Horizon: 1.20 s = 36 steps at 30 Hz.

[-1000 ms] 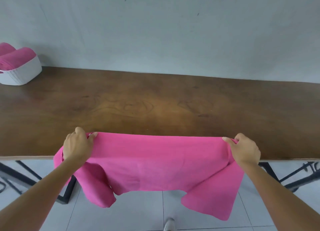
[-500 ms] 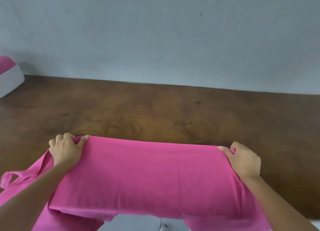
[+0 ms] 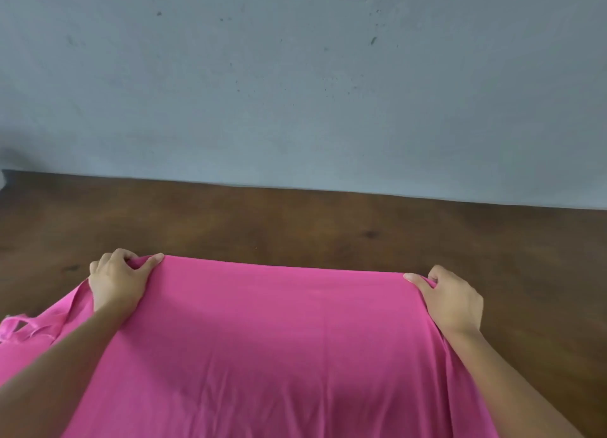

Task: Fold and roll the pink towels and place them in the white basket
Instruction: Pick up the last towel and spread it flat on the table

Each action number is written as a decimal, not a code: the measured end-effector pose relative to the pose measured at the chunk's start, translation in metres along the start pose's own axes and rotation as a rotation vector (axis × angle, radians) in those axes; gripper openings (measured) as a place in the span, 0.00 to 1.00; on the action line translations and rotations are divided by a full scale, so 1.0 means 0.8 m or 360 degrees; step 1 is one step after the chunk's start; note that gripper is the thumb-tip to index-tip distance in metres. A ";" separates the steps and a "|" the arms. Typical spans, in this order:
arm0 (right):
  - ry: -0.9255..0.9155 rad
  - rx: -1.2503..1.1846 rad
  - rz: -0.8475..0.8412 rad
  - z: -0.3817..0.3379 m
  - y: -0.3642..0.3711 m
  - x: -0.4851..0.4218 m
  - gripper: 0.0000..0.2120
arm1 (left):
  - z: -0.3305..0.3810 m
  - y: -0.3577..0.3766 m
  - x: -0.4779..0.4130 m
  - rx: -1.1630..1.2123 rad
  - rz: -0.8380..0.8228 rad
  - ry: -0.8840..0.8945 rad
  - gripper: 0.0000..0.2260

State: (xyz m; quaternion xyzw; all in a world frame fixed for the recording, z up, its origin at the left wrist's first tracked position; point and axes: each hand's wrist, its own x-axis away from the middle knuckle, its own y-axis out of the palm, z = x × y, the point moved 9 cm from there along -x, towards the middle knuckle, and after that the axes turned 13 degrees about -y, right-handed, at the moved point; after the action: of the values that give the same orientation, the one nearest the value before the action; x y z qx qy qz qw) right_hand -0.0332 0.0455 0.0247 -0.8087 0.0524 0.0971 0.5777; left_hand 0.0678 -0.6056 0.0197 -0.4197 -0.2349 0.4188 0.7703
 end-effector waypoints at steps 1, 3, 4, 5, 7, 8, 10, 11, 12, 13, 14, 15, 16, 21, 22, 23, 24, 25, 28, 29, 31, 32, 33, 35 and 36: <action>-0.0004 0.0005 0.0006 0.000 0.002 -0.012 0.26 | 0.008 0.003 -0.006 0.0008 -0.0001 0.0004 0.18; -0.0013 0.0023 0.0016 -0.001 0.005 -0.033 0.26 | 0.023 0.008 -0.019 0.0036 -0.0004 0.0022 0.18; -0.0017 0.0030 0.0015 -0.001 0.008 -0.044 0.27 | 0.029 0.012 -0.025 0.0058 -0.0008 0.0033 0.18; -0.0020 0.0038 0.0012 -0.002 0.011 -0.054 0.26 | 0.036 0.015 -0.032 0.0075 -0.0015 0.0041 0.18; -0.0030 0.0060 0.0004 -0.005 0.018 -0.073 0.26 | 0.051 0.023 -0.048 0.0100 -0.0030 0.0059 0.18; -0.0034 0.0067 0.0006 -0.007 0.021 -0.083 0.27 | 0.058 0.027 -0.056 0.0109 -0.0036 0.0070 0.18; -0.0046 0.0082 0.0014 -0.010 0.025 -0.103 0.27 | 0.073 0.036 -0.072 0.0113 -0.0044 0.0087 0.18; -0.0053 0.0095 0.0013 -0.012 0.027 -0.113 0.28 | 0.079 0.041 -0.081 0.0109 -0.0053 0.0088 0.18; -0.0052 0.0106 0.0010 -0.012 0.030 -0.122 0.28 | 0.085 0.046 -0.090 0.0103 -0.0055 0.0092 0.18; -0.0044 0.0109 0.0015 -0.013 0.033 -0.131 0.29 | 0.092 0.051 -0.099 0.0098 -0.0050 0.0107 0.18; -0.0037 0.0109 0.0024 -0.014 0.036 -0.142 0.29 | 0.100 0.055 -0.110 0.0097 -0.0043 0.0123 0.18; -0.0036 0.0115 0.0029 -0.015 0.038 -0.152 0.29 | 0.109 0.059 -0.120 0.0103 -0.0041 0.0135 0.19; -0.0043 0.0130 0.0035 -0.017 0.042 -0.164 0.29 | 0.116 0.064 -0.131 0.0110 -0.0042 0.0142 0.19; -0.0078 0.0176 0.0072 -0.023 0.056 -0.219 0.30 | 0.149 0.089 -0.180 0.0048 -0.0004 0.0183 0.22; -0.0085 0.0188 0.0080 -0.025 0.058 -0.229 0.30 | 0.154 0.093 -0.187 0.0054 0.0011 0.0179 0.23; -0.0091 0.0203 0.0080 -0.025 0.062 -0.238 0.30 | 0.158 0.096 -0.194 0.0077 0.0029 0.0165 0.25; -0.0094 0.0217 0.0079 -0.026 0.065 -0.247 0.30 | 0.161 0.098 -0.200 0.0113 0.0048 0.0140 0.27; -0.0094 0.0226 0.0077 -0.026 0.068 -0.255 0.30 | 0.163 0.100 -0.206 0.0149 0.0063 0.0108 0.30; -0.0110 0.0232 0.0102 -0.030 0.074 -0.275 0.30 | 0.166 0.108 -0.221 0.0181 0.0085 0.0054 0.35; -0.0115 0.0223 0.0110 -0.033 0.075 -0.281 0.30 | 0.166 0.110 -0.225 0.0178 0.0087 0.0049 0.37; -0.0119 0.0211 0.0122 -0.036 0.077 -0.289 0.30 | 0.169 0.113 -0.231 0.0176 0.0088 0.0051 0.38; -0.0115 0.0213 0.0129 -0.037 0.077 -0.292 0.29 | 0.171 0.114 -0.233 0.0179 0.0090 0.0058 0.38; -0.0115 0.0216 0.0133 -0.037 0.078 -0.295 0.29 | 0.173 0.115 -0.235 0.0185 0.0092 0.0058 0.39; -0.0120 0.0222 0.0143 -0.039 0.079 -0.298 0.28 | 0.174 0.115 -0.238 0.0204 0.0095 0.0059 0.40; -0.0118 0.0228 0.0145 -0.040 0.079 -0.300 0.27 | 0.175 0.116 -0.238 0.0210 0.0095 0.0068 0.40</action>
State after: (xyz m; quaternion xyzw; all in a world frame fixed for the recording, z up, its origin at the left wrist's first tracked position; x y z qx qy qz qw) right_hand -0.2770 -0.0117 0.0289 -0.7579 0.0746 0.1492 0.6306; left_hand -0.1764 -0.6756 0.0144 -0.3836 -0.1775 0.4472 0.7883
